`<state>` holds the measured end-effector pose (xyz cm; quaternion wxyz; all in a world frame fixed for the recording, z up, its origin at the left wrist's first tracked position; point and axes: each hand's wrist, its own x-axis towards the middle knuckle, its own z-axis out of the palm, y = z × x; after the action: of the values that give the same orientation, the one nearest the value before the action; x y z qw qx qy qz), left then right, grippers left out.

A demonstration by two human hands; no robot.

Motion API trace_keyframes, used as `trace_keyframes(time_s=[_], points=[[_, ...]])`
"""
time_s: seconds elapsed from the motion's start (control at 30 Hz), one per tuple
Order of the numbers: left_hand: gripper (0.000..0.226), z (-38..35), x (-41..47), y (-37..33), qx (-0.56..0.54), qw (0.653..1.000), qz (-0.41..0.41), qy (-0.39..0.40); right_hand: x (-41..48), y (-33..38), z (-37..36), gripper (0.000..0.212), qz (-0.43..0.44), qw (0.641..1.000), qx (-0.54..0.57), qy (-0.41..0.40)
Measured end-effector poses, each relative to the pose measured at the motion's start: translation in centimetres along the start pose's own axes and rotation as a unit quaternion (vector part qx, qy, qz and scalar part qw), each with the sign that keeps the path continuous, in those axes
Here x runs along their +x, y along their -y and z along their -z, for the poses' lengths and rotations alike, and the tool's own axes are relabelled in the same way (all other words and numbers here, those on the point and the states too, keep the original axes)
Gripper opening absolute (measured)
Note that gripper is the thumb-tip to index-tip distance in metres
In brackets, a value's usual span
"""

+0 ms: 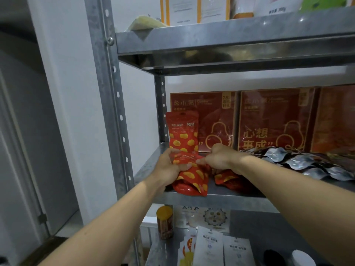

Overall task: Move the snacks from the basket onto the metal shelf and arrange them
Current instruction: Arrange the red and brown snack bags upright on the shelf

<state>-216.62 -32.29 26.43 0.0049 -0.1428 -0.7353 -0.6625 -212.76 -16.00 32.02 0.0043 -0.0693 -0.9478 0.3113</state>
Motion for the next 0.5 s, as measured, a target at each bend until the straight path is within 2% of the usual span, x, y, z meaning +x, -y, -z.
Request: trace_keyframes(time_s=[0.13,0.27,0.4,0.43,0.5], points=[[0.053,1.0,-0.5,0.0,0.007,0.997,-0.060,-0.056,0.7,0.1,-0.7,0.058,0.011,0.999,0.043,0.011],[0.057,1.2,-0.4,0.0,0.002,0.993,-0.092,-0.072,1.0,0.0,-1.7,0.046,0.030,0.986,0.160,0.034],[0.068,0.7,0.2,0.4,-0.028,0.991,-0.107,-0.078,1.8,-0.2,-2.3,0.038,0.044,0.970,0.239,-0.029],[0.070,0.6,0.5,0.4,-0.029,0.990,-0.113,-0.077,2.0,-0.2,-2.5,0.039,0.048,0.964,0.256,-0.044],[0.072,0.4,1.0,0.4,-0.023,0.988,-0.129,-0.077,2.5,-0.2,-3.0,0.057,0.055,0.952,0.292,-0.073]])
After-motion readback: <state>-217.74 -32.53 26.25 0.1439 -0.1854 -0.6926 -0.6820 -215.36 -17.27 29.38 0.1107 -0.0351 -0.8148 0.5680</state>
